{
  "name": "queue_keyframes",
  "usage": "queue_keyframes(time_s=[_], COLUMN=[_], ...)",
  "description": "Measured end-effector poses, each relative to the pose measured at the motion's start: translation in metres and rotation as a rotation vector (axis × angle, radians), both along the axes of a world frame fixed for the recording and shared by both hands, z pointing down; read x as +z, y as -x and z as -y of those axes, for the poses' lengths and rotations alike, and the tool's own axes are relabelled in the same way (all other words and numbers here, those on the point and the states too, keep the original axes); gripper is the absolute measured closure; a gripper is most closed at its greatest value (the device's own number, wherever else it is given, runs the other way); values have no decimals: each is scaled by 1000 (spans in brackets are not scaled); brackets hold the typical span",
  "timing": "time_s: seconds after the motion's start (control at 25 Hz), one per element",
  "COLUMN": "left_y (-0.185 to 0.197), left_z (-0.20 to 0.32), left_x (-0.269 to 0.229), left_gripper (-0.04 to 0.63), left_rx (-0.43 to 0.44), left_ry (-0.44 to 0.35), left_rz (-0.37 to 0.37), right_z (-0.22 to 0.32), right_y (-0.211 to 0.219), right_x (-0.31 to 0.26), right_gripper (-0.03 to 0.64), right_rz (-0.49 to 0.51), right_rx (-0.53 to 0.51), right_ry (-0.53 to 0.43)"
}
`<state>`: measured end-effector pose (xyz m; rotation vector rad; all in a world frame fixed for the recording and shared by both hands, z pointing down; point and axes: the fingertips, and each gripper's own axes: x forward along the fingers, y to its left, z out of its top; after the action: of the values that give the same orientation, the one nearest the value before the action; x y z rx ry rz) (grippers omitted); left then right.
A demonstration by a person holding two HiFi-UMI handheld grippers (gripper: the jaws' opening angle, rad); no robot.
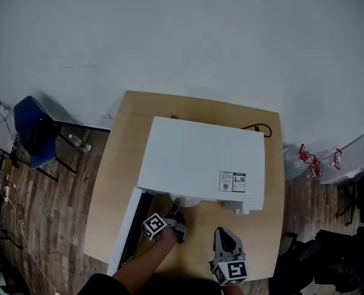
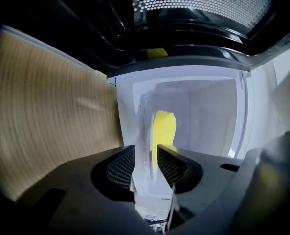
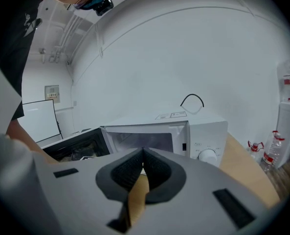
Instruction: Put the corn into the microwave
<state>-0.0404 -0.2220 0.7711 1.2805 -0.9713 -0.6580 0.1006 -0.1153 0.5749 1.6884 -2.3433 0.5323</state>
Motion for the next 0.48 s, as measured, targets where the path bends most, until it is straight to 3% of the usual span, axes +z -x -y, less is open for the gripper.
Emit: queue_keyframes(time_s=[0.32, 0.48], left_y=[-11, -12], left_z=[-16, -20], left_x=[-6, -8], left_gripper=[476, 568], left_rx=[39, 63], left_ry=[1, 12], left_rz=[-43, 13], right_z=[-10, -13], right_y=[17, 15], right_x=[4, 6], right_gripper=[557, 557], right_rz=[-7, -9], right_rx=[-8, -6], right_ry=[9, 12])
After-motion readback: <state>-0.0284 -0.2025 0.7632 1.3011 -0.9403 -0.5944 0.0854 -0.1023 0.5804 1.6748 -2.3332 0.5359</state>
